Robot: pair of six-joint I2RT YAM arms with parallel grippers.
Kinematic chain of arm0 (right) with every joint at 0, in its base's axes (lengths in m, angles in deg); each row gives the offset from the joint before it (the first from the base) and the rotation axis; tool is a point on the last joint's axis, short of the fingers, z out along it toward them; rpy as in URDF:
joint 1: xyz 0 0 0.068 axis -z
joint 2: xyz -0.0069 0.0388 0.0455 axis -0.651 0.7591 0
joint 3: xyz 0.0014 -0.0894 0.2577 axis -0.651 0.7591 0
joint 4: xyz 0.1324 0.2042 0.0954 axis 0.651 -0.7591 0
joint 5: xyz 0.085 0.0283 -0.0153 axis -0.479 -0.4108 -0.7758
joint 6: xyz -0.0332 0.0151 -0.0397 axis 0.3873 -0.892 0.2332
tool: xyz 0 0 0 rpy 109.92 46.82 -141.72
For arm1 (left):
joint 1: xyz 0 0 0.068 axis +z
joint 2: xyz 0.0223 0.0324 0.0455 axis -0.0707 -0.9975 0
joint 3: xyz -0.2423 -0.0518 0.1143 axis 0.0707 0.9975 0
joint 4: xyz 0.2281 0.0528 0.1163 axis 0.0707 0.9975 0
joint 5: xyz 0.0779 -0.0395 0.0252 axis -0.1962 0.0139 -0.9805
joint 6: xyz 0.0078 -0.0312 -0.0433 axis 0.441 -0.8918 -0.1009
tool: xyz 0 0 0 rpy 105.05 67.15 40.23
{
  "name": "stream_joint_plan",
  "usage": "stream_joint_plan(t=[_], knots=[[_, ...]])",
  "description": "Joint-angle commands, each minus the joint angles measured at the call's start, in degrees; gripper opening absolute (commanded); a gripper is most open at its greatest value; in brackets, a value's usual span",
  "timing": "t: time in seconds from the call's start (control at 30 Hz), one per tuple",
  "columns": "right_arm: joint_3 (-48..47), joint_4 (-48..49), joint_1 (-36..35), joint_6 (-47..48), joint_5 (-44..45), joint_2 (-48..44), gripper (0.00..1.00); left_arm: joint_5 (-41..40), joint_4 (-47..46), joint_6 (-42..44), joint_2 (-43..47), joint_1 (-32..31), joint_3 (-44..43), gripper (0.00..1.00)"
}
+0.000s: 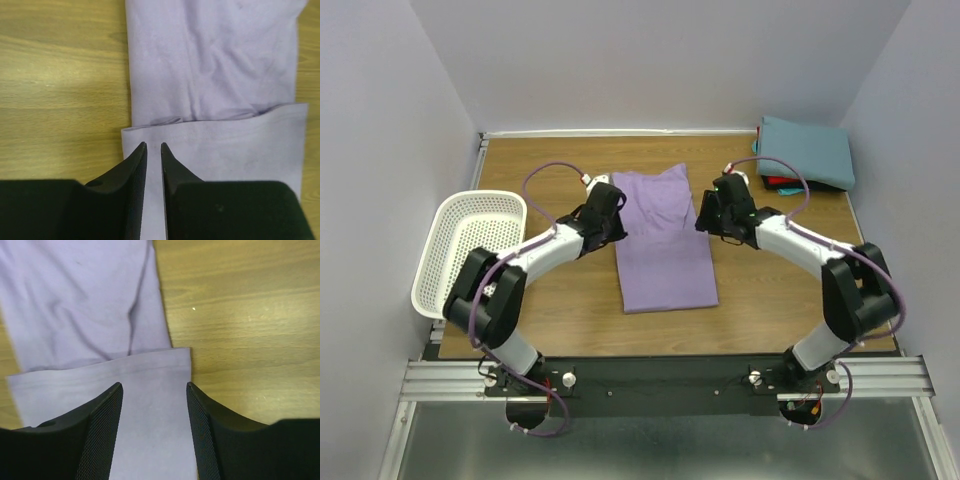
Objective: Fold and stack the t-shirts
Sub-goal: Fold the tshirt
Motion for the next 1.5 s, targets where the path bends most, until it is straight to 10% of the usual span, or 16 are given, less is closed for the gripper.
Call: stream_joint_plan(t=[0.0,0.7,1.47], knots=[[2.24,-3.67,0.05,-1.03,0.70,-9.23,0.61,0.05,3.24,1.60,7.70,0.36,0.56,0.25],[33.18,-7.63,-0.92,-12.10,-22.16,-30.60,0.55,12.18,4.74,-16.15,25.99,-16.52,27.54,0.39],[33.63,-5.96,-0.92,-14.04,-20.40,-28.06,0.51,14.21,-2.03,-16.94,26.52,-17.05,31.24,0.41]])
